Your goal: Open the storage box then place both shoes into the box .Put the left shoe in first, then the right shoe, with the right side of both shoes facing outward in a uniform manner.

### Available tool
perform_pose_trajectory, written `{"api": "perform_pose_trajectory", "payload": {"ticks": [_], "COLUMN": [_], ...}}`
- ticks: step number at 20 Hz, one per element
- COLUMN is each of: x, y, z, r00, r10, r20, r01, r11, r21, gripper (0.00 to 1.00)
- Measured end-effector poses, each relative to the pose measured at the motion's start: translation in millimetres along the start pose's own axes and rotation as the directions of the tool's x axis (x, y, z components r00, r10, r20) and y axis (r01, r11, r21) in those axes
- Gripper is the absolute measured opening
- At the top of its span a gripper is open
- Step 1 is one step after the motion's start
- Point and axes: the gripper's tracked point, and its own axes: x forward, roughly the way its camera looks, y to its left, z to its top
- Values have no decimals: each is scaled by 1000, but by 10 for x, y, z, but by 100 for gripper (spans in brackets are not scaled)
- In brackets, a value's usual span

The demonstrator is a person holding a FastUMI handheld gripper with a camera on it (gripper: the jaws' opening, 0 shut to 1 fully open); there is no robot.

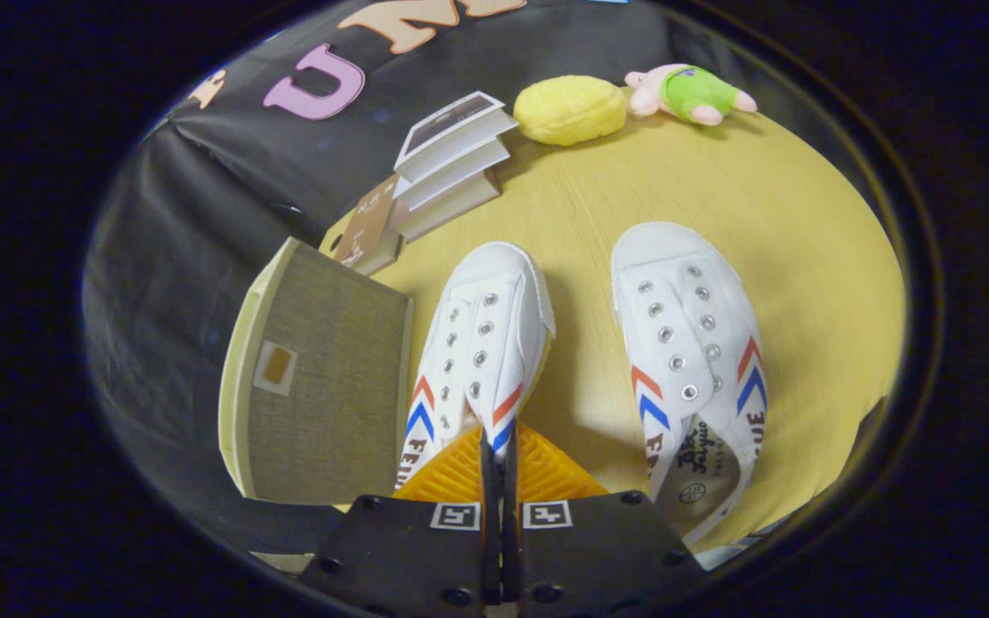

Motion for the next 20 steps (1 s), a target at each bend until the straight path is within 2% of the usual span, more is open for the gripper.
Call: {"api": "perform_pose_trajectory", "payload": {"ticks": [11, 15, 20], "x": [-633, -706, -545], "y": [1056, 1519, 1968], "z": [419, 518, 417], "r00": [989, 981, 979], "r10": [98, 150, 180], "r20": [109, 126, 95], "r01": [-93, -142, -171], "r11": [995, 987, 980], "r21": [-45, -71, -104], "gripper": [4, 4, 4]}}
